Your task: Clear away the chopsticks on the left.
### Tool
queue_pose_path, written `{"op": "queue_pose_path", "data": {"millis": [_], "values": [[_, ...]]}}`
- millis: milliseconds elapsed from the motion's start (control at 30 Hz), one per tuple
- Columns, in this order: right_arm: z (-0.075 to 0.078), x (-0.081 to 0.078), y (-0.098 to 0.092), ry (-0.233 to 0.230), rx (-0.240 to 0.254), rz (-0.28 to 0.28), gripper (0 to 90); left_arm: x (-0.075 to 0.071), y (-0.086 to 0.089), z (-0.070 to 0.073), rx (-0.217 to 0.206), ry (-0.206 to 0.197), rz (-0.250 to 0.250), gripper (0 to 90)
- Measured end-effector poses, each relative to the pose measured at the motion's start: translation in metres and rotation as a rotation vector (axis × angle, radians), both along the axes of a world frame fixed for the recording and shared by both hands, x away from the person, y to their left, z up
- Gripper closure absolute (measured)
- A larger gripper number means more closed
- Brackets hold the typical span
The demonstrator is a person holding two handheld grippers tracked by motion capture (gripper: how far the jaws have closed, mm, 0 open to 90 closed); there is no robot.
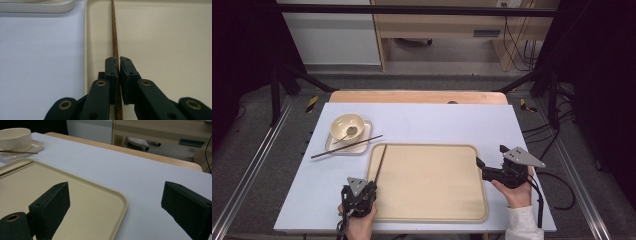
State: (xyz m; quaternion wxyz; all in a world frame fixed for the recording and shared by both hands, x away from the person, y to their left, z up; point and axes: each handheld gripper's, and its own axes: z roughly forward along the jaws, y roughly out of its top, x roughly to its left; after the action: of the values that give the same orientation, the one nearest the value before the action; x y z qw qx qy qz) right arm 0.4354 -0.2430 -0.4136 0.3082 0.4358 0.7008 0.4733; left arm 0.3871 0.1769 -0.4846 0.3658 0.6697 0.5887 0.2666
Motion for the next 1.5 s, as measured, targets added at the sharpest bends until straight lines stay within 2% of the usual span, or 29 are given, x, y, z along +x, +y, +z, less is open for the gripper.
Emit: {"op": "queue_pose_path", "data": {"millis": [300, 533, 867, 1000, 1133, 1367, 1500], "values": [[0.000, 0.000, 0.000, -0.001, -0.002, 0.000, 8.6, 0.001, -0.001, -0.001, 0.003, 0.012, -0.014, 84.3], [0.000, 0.000, 0.000, -0.001, 0.001, 0.000, 8.6, 0.003, 0.000, -0.001, -0.018, 0.023, -0.037, 80.3], [0.001, -0.001, -0.001, -0.004, 0.001, -0.001, 8.6, 0.002, 0.004, 0.005, -0.041, -0.004, -0.071, 77.2], [0.001, -0.001, -0.001, -0.004, 0.003, -0.003, 8.6, 0.002, 0.006, 0.013, -0.075, -0.039, -0.116, 73.0], [0.001, -0.001, -0.001, -0.005, 0.005, -0.005, 8.5, 0.002, 0.009, 0.026, -0.080, -0.066, -0.159, 69.1], [0.002, -0.001, -0.002, -0.006, 0.005, -0.006, 8.4, 0.004, 0.019, 0.049, -0.043, -0.131, -0.250, 56.7], [0.003, -0.002, -0.003, -0.009, 0.012, -0.009, 8.3, 0.011, 0.029, 0.065, -0.031, -0.144, -0.323, 49.0]]}}
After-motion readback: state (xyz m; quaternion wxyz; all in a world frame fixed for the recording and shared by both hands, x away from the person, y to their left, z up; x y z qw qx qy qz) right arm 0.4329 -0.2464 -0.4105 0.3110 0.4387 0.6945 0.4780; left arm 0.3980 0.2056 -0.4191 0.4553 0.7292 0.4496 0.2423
